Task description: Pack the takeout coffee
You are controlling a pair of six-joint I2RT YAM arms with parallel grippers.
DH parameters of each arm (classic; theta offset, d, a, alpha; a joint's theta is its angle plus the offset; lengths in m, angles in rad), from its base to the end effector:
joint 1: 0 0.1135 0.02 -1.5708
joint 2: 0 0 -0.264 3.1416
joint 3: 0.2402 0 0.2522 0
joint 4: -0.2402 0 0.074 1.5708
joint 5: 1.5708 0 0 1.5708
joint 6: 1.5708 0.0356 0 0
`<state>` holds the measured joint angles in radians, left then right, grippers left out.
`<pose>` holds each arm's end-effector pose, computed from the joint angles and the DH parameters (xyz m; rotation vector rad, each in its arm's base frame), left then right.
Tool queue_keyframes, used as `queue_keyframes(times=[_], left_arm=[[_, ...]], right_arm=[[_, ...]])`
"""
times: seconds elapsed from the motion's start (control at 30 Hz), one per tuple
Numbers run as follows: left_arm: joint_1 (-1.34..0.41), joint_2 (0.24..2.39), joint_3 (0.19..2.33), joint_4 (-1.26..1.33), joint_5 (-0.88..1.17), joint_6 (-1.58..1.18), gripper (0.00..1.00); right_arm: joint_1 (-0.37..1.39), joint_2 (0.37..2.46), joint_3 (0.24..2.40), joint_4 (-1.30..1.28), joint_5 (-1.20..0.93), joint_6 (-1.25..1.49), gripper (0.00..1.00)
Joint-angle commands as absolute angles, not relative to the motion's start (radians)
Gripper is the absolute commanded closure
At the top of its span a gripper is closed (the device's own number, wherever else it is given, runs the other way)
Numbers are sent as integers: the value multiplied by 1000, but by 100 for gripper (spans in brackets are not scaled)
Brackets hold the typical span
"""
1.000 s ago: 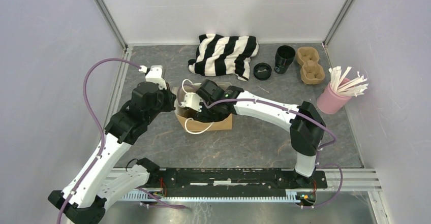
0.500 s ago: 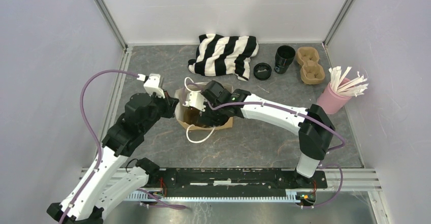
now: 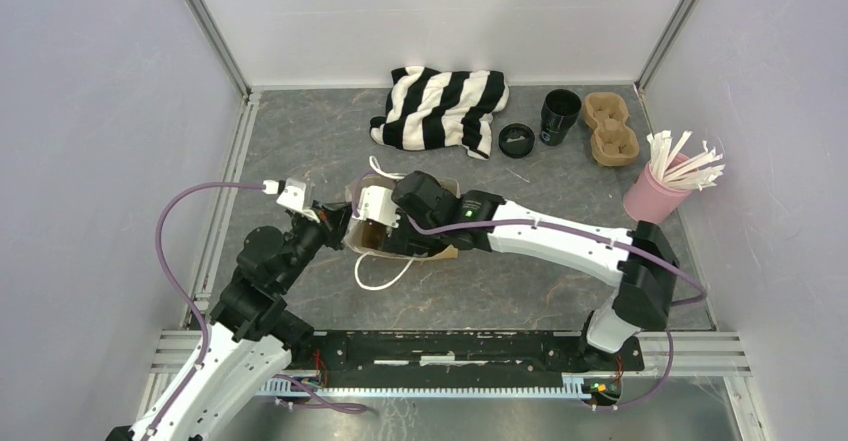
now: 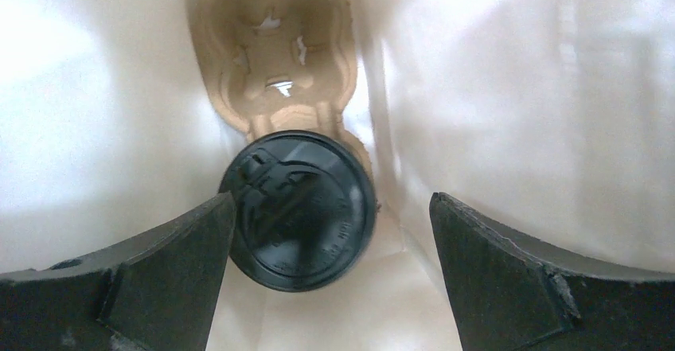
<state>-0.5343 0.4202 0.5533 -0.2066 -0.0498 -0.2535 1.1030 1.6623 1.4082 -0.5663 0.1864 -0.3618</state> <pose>0.1068 -0.0611 0.3051 0.1959 1.6626 -0.5583 0.1730 0.3278 0.2932 -1.5231 1.8246 0.1319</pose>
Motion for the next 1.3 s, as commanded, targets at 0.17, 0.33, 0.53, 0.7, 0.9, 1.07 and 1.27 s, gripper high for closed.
queue_keyframes(times=[0.17, 0.33, 0.53, 0.7, 0.9, 1.07, 1.27], left_arm=[[-534, 389, 469, -151, -23, -193, 98], [-534, 413, 510, -143, -63, -159, 98], [-534, 490, 562, -132, -82, -126, 98], [-534, 481, 530, -65, -59, -139, 98], [-534, 531, 570, -69, -84, -98, 98], [-534, 532, 552, -52, -78, -91, 98], [-534, 564, 575, -55, -69, -83, 98]], right_arm=[[1137, 1600, 1411, -453, 302, -309, 2], [1148, 1585, 1457, -459, 332, -227, 3], [1161, 1529, 1486, -464, 348, -134, 3], [1171, 1489, 1474, -463, 319, -85, 4], [1172, 1433, 1533, -526, 273, -2, 4], [1175, 1344, 1481, -511, 175, 51, 4], [1176, 1264, 1357, -463, 189, 85, 3]])
